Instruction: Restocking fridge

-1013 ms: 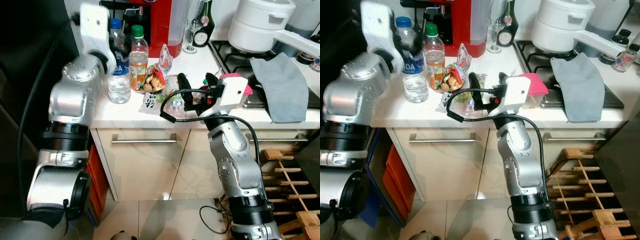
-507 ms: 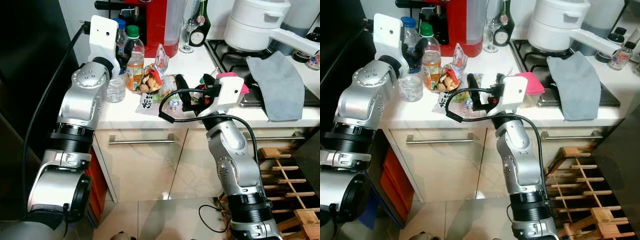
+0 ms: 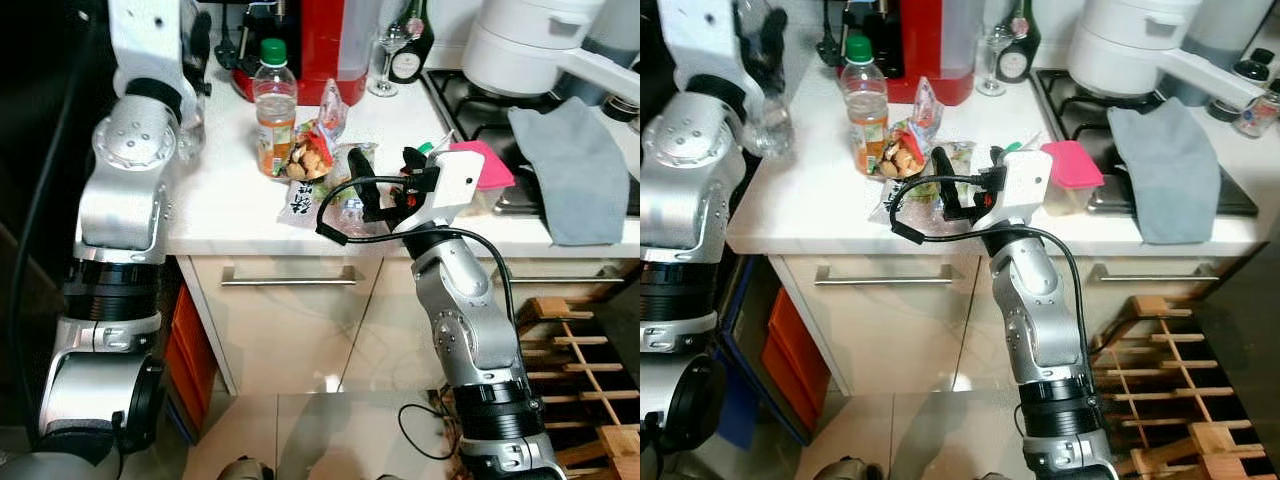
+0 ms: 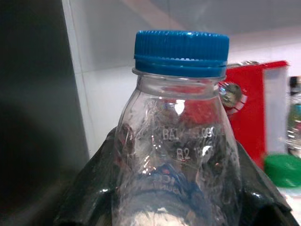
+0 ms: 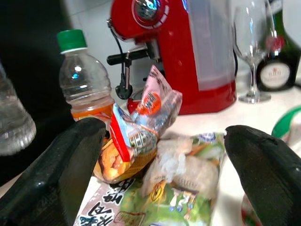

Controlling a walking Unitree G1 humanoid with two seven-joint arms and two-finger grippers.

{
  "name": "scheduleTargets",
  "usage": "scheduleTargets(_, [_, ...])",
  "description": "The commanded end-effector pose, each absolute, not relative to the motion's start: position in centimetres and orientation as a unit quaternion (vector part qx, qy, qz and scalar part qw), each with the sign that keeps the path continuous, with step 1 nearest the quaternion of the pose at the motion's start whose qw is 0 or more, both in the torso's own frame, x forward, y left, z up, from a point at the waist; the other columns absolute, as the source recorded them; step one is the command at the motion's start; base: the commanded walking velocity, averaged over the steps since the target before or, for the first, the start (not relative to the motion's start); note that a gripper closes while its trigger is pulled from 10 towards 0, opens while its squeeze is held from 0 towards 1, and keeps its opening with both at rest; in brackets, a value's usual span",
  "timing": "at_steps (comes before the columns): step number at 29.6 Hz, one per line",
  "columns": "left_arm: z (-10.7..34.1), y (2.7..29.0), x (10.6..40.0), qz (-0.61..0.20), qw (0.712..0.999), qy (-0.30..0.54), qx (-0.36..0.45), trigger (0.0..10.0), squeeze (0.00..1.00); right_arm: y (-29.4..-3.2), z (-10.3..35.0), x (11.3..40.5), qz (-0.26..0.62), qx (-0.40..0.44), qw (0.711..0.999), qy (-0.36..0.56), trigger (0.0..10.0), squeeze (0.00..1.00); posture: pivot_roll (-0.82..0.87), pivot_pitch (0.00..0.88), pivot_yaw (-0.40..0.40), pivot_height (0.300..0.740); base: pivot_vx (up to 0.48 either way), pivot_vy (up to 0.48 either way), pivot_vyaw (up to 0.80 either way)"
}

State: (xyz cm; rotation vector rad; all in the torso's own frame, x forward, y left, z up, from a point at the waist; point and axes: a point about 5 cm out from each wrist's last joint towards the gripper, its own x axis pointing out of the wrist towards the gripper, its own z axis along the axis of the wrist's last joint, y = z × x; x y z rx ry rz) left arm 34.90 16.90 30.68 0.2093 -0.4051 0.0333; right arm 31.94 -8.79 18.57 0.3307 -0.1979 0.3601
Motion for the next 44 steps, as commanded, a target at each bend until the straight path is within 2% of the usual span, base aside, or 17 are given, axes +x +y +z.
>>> scheduleTargets(1, [30.5, 16.7, 34.7, 0.014, 0.975, -0.200, 0.100, 0.0, 0.00, -9.4, 18.7, 32.3, 0.165, 0.174, 0.966, -0.094, 10.0, 0.12, 0.02, 0.000, -0.024, 0.740, 0.000, 0.000, 0.00])
scheduleTargets(2, [30.4, 16.7, 34.4, 0.021, 0.974, -0.202, 0.097, 10.0, 0.00, -9.7, 18.7, 32.5, 0.156, 0.171, 0.968, -0.096, 10.0, 0.12, 0.02, 0.000, -0.027, 0.740, 0.000, 0.000, 0.00])
scheduleTargets(7, [30.1, 16.2, 33.9, 0.029, 0.969, -0.230, 0.081, 10.0, 0.00, -10.8, 19.2, 33.1, 0.111, 0.145, 0.976, -0.122, 10.0, 0.13, 0.02, 0.000, -0.018, 0.740, 0.000, 0.000, 0.00])
scheduleTargets(12, [29.6, 15.6, 34.2, 0.022, 0.971, -0.221, 0.083, 10.0, 0.00, -11.1, 19.7, 33.4, 0.094, 0.129, 0.978, -0.136, 10.0, 0.12, 0.02, 0.000, -0.013, 0.740, 0.000, 0.000, 0.00])
scheduleTargets(22, [28.9, 14.6, 34.5, 0.025, 0.972, -0.219, 0.080, 10.0, 0.00, -10.7, 19.9, 34.0, 0.091, 0.104, 0.979, -0.151, 10.0, 0.12, -0.01, 0.000, 0.015, 0.740, -0.307, 0.000, 0.00])
scheduleTargets(37, [28.2, 13.3, 34.7, 0.017, 0.974, -0.217, 0.061, 10.0, 0.00, -12.1, 18.9, 33.8, 0.093, 0.078, 0.984, -0.129, 10.0, 0.12, -0.05, 0.000, -0.025, 0.740, -0.314, 0.000, 0.00])
scheduleTargets(44, [26.4, 12.9, 34.8, 0.015, 0.980, -0.188, 0.054, 10.0, 0.00, -12.4, 18.1, 33.4, 0.095, 0.075, 0.986, -0.118, 10.0, 0.12, -0.06, 0.000, -0.022, 0.740, -0.296, 0.000, 0.00])
